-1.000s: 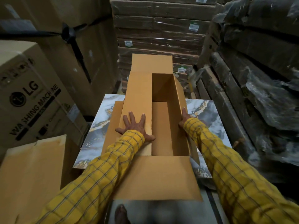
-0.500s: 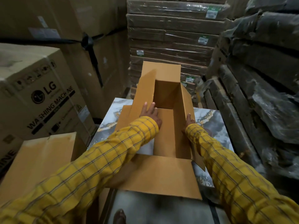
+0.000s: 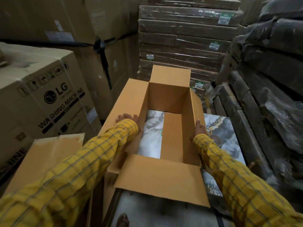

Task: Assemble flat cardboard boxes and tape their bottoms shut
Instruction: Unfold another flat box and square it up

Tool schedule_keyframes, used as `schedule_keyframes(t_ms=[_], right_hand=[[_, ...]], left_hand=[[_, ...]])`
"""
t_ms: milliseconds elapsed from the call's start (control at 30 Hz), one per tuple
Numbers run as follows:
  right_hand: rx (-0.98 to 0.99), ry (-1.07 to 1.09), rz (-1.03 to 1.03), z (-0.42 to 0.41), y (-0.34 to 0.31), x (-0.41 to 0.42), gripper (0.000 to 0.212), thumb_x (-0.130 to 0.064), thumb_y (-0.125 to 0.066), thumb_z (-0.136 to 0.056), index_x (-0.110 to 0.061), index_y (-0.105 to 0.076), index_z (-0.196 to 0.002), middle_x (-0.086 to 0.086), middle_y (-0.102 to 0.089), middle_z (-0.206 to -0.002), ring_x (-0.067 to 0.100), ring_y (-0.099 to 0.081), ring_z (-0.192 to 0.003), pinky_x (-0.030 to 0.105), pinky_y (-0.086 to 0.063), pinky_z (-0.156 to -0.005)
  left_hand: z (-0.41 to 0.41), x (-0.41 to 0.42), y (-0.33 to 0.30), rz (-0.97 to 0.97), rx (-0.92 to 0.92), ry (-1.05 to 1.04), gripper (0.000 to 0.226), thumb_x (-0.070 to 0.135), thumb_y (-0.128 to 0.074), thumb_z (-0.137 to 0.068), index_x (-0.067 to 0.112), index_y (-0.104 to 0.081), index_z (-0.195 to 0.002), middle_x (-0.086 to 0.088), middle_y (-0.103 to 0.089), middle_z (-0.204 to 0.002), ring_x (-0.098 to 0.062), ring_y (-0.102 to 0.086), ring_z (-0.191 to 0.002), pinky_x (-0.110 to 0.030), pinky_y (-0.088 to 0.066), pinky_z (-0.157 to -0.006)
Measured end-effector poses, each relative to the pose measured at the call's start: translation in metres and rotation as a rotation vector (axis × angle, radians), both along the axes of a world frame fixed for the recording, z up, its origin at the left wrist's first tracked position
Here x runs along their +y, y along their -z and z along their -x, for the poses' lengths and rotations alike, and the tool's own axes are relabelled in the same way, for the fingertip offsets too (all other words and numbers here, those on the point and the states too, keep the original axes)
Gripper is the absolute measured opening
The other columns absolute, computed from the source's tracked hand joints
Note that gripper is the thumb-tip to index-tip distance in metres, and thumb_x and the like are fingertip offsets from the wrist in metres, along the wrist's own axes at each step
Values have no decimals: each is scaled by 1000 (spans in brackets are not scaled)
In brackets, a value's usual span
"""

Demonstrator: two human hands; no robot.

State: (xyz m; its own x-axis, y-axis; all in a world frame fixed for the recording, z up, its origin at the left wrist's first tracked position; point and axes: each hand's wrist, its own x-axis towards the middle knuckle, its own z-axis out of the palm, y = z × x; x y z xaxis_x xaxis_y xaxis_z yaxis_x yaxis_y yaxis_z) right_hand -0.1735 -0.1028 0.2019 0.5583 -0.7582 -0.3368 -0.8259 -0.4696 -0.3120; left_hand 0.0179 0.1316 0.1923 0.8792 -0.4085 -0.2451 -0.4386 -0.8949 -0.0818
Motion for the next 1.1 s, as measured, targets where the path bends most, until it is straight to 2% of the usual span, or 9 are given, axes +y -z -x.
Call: schedule_keyframes(t_ms=[233,433,500,567,700,800,933,1000,1100], right_hand=[[-347,-68,170,28,16,8,54,-39,-51,-101,-4,-46,-142,21,-45,-143,42,-51,-125,45,-41,-103],[-660,-33,-140,82,-2,28,55,-25,-58,-88,-8,-57,-140,12,-57,-139,30,-50,-132,32,-34,-115],[-639,-96,-306,101,-4,22,64,-16,-62,-84,-11,-49,-147,1,-50,-140,18,-44,-135,26,-31,-115],[-372,-372,-343,119,-6,9,86,-1,-70,-86,-18,-26,-158,-2,-28,-153,13,-26,-142,21,-18,-118],[33,-705,-166,138,14,-8,140,-33,-90,-70,-25,19,-156,2,23,-165,19,9,-151,38,-7,-123],[-141,-613,-101,132,27,-1,135,-34,-92,-68,-17,4,-160,8,5,-167,19,-8,-149,42,-14,-126],[-458,-283,-275,123,27,9,105,-50,-89,-68,-23,-33,-153,-1,-32,-149,17,-35,-134,33,-29,-118],[-507,-82,-295,113,34,15,96,-61,-82,-70,-24,-41,-148,-2,-38,-144,18,-39,-131,35,-32,-116],[-462,69,-138,87,42,20,91,-73,-68,-75,-27,-40,-149,5,-38,-151,34,-36,-138,50,-31,-119]], left_hand=[[13,24,32,345,6,95,74,39,-43,-101,21,0,-159,-8,9,-167,-39,5,-152,-65,-9,-117],[3,30,33,287,-109,362,71,40,-36,-104,13,-1,-160,-3,12,-167,-32,11,-153,-66,-2,-117],[0,28,34,311,-75,360,70,41,-36,-104,13,-5,-160,-2,6,-168,-30,5,-154,-63,-3,-119],[-2,28,34,363,-15,322,68,41,-37,-104,14,-8,-159,-1,0,-168,-27,-1,-154,-57,-5,-120],[-5,26,24,578,-1,247,58,48,-32,-102,14,-38,-150,-11,-35,-157,-34,-30,-144,-47,-24,-117],[-20,20,19,795,249,38,61,57,-19,-103,20,-61,-128,-15,-53,-138,-38,-45,-130,-42,-29,-115],[-26,21,11,1255,616,-346,93,98,-21,-70,25,-78,-80,-10,-73,-96,-32,-66,-97,-47,-50,-100],[-16,17,1,1302,660,-409,91,88,-14,-83,20,-75,-79,-11,-71,-94,-26,-64,-88,-39,-49,-99],[-6,10,3,1092,462,-271,78,79,-22,-91,23,-73,-107,-11,-63,-127,-29,-55,-120,-39,-34,-112]])
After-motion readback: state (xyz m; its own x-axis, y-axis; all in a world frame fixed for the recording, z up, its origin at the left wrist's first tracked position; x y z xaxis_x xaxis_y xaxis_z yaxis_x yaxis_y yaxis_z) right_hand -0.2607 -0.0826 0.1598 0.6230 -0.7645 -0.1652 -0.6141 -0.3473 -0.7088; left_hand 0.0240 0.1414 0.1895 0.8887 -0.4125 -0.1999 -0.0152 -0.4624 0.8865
